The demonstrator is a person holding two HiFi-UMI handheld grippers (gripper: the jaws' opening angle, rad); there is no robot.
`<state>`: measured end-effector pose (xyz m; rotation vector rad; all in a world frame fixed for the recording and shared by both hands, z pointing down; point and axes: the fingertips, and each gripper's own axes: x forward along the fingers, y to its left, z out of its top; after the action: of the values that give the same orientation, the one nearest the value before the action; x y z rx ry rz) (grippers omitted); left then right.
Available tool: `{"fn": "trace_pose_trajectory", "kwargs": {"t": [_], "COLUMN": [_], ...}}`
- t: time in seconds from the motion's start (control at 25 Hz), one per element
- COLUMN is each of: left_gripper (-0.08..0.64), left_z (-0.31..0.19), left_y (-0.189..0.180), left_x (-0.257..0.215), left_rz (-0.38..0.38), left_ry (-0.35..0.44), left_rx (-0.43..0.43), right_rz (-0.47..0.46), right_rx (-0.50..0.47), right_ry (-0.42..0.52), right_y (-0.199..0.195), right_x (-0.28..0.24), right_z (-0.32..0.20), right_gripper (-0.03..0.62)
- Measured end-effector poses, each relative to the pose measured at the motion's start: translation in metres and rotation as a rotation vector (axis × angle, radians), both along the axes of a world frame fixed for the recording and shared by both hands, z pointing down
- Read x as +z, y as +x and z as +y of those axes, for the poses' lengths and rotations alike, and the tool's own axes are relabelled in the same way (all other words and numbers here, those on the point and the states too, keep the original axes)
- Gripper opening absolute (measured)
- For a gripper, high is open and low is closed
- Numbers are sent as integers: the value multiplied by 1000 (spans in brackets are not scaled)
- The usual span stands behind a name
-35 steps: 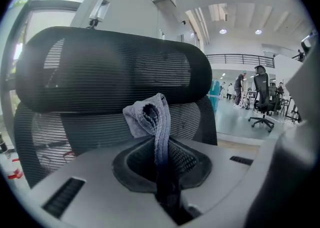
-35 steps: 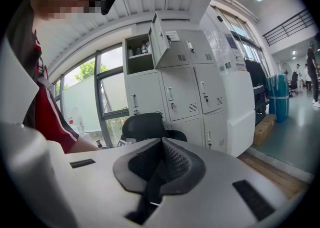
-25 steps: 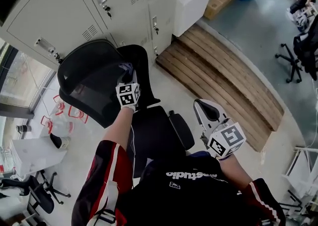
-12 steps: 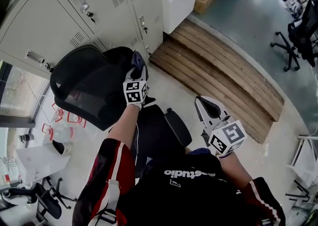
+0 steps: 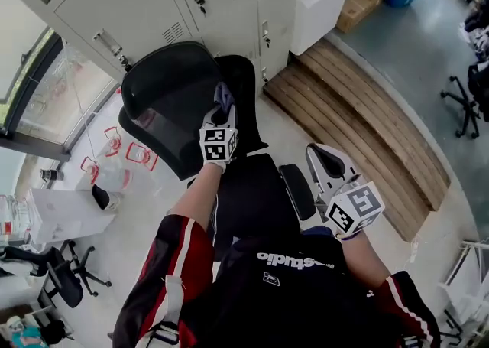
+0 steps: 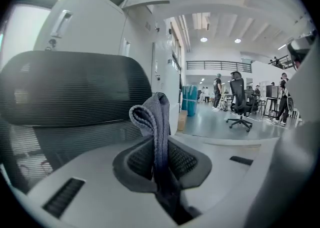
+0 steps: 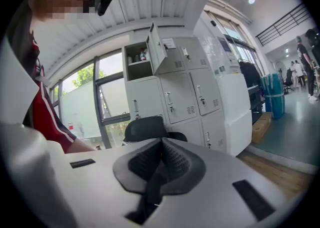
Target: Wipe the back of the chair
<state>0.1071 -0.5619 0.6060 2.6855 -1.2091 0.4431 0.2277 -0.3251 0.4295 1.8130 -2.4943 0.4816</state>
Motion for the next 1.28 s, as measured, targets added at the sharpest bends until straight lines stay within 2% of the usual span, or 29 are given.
{"fn": "trace_pose_trajectory", "kwargs": {"t": [0.28,0.52,0.8,0.96,1.28], "left_gripper": [57,57,57,57,57], "left_z": [21,41,44,29,0], "left_y": [-136,-263,-383,-413,-413], "left_x": [-11,0,40,64,111], "left_rz": [-12,-26,-82,-117,-193], "left_ry": [16,-11,-54,-67,-108], "left_rx": [-137,-288,-417,-440,-426], "right_rz": [-9,-16,10,31,62], "right_rx": [-126,-244,-306,-300,-253], "right_ry": [14,8,-39,-60,-96], "right_y": [-95,-180,-239,-244,-222], "right_x": [-7,-4,15,26,42], "right_z": [-2,-4,-9,-18,-28], "right_gripper": [15,15,15,15,15]}}
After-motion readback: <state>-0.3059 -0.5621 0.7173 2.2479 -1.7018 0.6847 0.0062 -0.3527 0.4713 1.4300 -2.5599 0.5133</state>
